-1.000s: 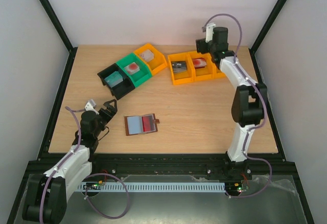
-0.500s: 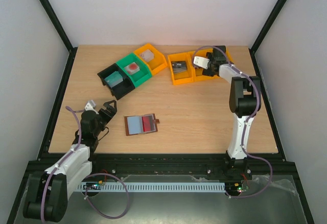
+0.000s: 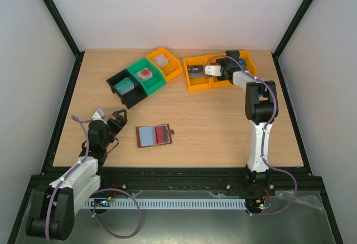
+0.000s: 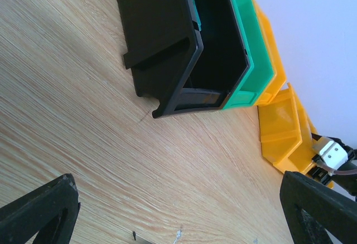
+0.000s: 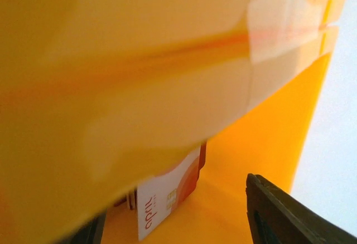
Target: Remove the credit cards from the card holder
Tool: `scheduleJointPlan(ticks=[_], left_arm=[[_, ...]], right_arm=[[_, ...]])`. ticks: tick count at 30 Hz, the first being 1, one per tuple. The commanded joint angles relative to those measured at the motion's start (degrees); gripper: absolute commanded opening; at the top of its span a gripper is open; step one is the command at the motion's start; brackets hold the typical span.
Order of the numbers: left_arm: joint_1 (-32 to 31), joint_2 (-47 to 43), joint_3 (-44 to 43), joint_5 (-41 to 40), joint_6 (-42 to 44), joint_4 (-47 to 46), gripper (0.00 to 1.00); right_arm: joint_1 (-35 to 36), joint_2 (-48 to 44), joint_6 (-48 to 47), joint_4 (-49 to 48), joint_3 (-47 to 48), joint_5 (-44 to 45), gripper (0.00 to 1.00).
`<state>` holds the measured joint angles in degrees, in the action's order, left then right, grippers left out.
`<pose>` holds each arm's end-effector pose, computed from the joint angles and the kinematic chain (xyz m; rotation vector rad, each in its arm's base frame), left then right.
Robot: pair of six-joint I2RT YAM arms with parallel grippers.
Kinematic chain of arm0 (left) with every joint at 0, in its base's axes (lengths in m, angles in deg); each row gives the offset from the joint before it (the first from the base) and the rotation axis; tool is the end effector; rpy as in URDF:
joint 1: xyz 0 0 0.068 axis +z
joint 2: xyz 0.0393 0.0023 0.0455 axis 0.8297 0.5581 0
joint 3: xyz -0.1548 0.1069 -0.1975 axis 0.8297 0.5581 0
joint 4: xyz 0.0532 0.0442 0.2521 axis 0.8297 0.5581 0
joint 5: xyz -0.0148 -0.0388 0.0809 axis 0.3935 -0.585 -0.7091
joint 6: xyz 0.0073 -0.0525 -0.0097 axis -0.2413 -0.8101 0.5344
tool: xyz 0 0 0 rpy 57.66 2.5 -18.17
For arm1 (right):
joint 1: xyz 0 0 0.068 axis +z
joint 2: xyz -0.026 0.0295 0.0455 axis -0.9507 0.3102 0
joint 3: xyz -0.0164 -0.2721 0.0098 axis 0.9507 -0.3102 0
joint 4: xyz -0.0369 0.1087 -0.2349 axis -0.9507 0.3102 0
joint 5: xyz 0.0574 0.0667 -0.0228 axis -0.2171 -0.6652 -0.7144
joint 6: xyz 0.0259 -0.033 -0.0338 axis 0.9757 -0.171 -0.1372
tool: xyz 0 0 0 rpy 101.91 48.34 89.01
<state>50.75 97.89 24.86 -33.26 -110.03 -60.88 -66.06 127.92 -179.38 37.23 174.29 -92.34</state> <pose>0.1676 -0.0203 0.1516 -0.7505 1.8068 -0.8460 0.5083 0.0607 0.1574 -1.8015 1.3221 -0.6155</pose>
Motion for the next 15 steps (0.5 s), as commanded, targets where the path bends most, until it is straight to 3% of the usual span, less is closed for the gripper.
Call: scheduleJointPlan(ticks=[1, 10, 15], left_arm=[[0.49, 0.21, 0.8, 0.15, 0.1, -1.52, 0.99], [0.58, 0.21, 0.76, 0.27, 0.12, -1.48, 0.99], [0.58, 0.18, 0.85, 0.27, 0.07, -1.58, 0.99]], right_arm=[[-0.24, 2.28, -1.83, -1.35, 2.01, 1.4, 0.62], [-0.24, 4.41, 0.12, 1.07, 2.47, 2.7, 0.33], [-0.29, 2.64, 4.02, 1.93, 0.79, 1.72, 0.32]])
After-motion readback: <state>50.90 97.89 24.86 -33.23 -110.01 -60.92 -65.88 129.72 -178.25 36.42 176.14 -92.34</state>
